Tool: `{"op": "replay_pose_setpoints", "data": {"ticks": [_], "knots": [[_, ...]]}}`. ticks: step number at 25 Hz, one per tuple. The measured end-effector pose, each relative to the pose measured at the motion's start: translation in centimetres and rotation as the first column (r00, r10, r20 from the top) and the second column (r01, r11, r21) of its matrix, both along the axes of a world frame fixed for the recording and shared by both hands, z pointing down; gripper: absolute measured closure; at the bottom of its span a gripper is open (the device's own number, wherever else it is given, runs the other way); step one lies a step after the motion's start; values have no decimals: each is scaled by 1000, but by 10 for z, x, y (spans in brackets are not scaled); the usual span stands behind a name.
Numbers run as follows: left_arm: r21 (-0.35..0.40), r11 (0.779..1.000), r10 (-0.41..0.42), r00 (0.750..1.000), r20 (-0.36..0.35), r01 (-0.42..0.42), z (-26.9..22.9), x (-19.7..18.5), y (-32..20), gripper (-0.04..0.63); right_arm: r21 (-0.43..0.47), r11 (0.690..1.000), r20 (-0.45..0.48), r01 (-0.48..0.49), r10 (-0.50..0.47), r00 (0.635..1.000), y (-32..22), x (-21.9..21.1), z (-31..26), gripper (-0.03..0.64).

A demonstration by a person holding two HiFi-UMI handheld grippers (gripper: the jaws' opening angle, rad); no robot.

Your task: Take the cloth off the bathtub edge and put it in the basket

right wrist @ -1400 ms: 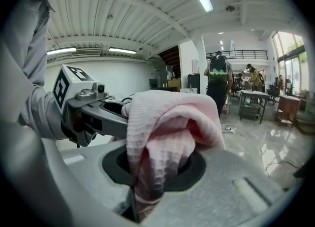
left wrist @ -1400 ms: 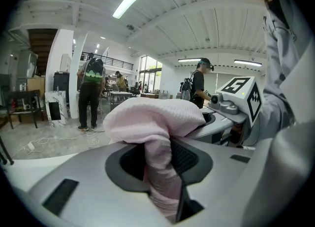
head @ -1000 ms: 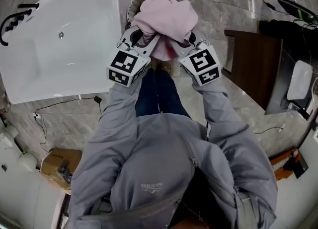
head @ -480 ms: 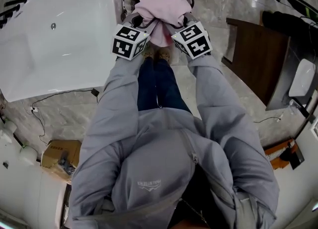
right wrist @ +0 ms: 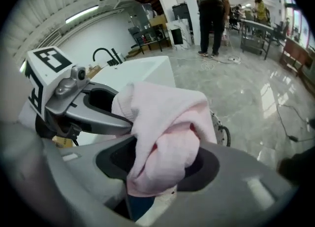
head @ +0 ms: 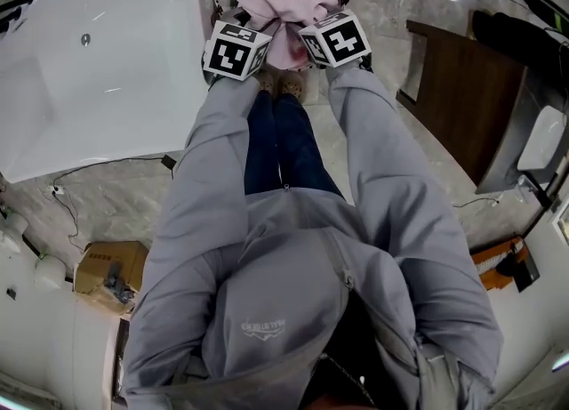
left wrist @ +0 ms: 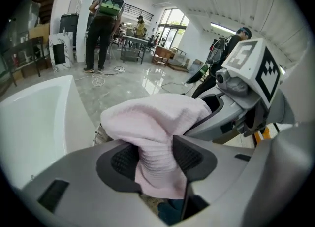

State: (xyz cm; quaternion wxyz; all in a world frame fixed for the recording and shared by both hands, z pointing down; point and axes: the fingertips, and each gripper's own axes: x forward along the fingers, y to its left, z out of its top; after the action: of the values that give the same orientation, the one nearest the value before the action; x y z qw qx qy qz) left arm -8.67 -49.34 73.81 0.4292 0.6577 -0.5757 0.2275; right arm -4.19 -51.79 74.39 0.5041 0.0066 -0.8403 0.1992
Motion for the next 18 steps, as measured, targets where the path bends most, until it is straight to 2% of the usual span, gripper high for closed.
{"op": "replay_pose_setpoints", "data": {"ticks": [1,2,5,8,13,17,18], "knots": [[-33,999,5,1000,14,-4,8,-3,4,392,-17,999,-22,-33,33,999,-5,3,6,380],[-66,998,4,1000,18,-3,16,-6,9,367,-29,998,-42,-64,62,997,-10,7,11,353],[-107,994,-28,999,-19,26,27,-13,22,356,-45,992,-78,-114,110,991,-18,17,19,336],[-91,995,-50,998,-38,47,28,-20,29,356,-38,992,-85,-123,119,989,-19,22,20,334],[35,995,-93,990,-106,97,10,-19,22,356,-62,985,-46,-160,158,986,-10,22,10,335],[185,970,-122,973,-194,159,-22,-13,9,359,-57,979,24,-198,200,980,-6,16,-9,336],[221,962,-116,971,-207,162,-31,-11,7,381,-44,977,45,-210,212,976,-7,14,-17,337]]}}
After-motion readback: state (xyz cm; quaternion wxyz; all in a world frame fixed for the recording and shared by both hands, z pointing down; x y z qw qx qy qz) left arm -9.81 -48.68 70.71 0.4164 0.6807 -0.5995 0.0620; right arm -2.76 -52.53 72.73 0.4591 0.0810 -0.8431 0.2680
